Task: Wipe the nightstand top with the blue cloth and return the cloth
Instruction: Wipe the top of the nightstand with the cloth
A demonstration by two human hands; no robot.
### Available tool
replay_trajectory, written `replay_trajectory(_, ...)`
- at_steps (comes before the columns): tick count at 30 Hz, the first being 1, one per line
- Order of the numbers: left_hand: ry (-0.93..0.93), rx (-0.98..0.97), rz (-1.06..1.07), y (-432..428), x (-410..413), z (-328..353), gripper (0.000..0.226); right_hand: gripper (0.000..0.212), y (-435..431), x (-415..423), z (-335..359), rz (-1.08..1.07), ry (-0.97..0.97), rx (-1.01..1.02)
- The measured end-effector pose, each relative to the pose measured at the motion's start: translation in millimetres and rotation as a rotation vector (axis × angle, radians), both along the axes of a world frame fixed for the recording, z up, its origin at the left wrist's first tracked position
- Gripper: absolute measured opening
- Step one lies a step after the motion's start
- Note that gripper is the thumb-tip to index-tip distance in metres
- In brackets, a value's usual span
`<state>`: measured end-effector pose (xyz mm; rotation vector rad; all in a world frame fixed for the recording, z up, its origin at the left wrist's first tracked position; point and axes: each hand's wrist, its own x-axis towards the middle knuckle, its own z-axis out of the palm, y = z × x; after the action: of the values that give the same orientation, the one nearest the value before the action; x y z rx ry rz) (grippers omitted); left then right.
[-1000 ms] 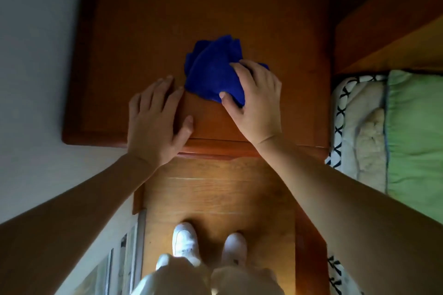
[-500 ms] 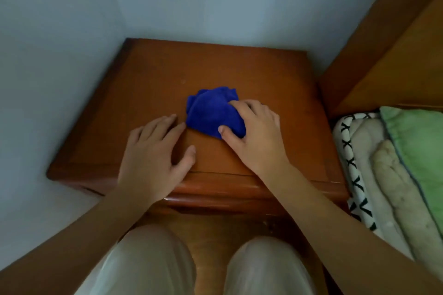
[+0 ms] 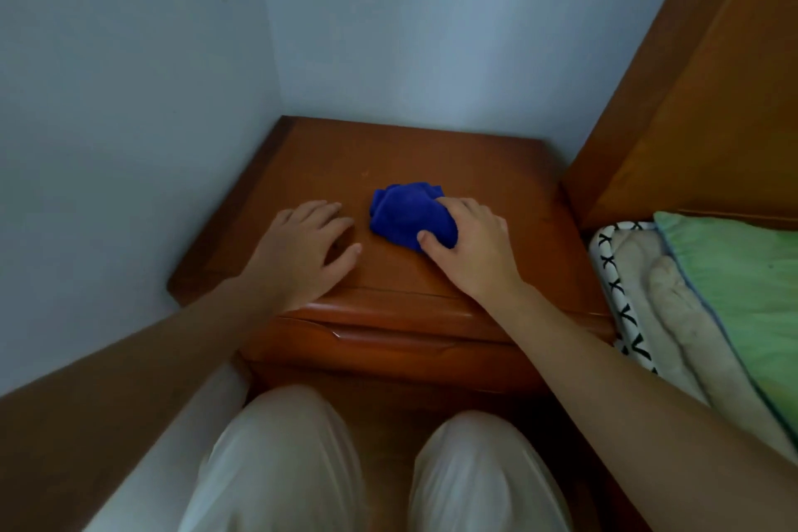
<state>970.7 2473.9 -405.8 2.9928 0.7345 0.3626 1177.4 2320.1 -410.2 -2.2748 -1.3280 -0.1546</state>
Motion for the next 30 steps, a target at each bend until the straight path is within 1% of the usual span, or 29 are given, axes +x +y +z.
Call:
replay_trajectory(3,-0.026,0.01,0.07,36.8,-15.6,-3.6,0.067,0.05,15.2,1.4,7.7,-0.006,-0.005,0.011)
replay_trajectory(5,-0.04,-0.044,0.117,46.8,-20.4,-5.1,0.069,0.051,25.4,-2.6,10.3,0.027,0.01,0.044)
replay_trajectory(7,-0.078,-0.087,0.148,48.6,-20.2,-5.7,0.066,0.054,32.2,-9.1,6.2,0.116,-0.024,0.059)
replay_trajectory(10,-0.097,-0.094,0.158,51.0,-18.8,-9.5,0.062,0.054,42.6,-11.0,-3.7,0.27,-0.106,0.037)
replay_trajectory(13,-0.114,-0.1,0.15,55.5,-19.2,-14.2,0.06,0.055,55.6,-7.7,-2.6,0.332,-0.054,0.026)
replay_trajectory(17,-0.169,-0.086,0.151,57.1,-18.7,-20.5,0.059,0.052,81.8,-13.4,4.5,0.401,0.09,0.029)
replay_trajectory(18,-0.185,-0.084,0.155,56.6,-19.9,-21.2,0.06,0.052,88.5,-15.6,7.4,0.426,0.099,0.013)
replay_trajectory(20,-0.215,-0.079,0.168,54.8,-22.0,-20.8,0.059,0.052,100.5,-15.3,12.9,0.461,0.03,-0.05)
replay_trajectory(22,-0.209,-0.053,0.207,52.6,-23.6,-20.6,0.057,0.051,111.4,-7.2,15.9,0.473,-0.056,-0.101)
replay_trajectory(24,-0.207,-0.046,0.28,52.2,-24.3,-21.5,0.055,0.049,124.5,4.2,15.5,0.459,-0.084,-0.106)
replay_trajectory(26,-0.214,-0.049,0.325,54.1,-24.2,-24.4,0.057,0.05,142.5,13.6,11.1,0.41,-0.069,-0.078)
replay_trajectory(30,-0.234,-0.036,0.343,56.3,-22.6,-27.4,0.058,0.054,198.8,31.7,0.7,0.328,-0.01,-0.036)
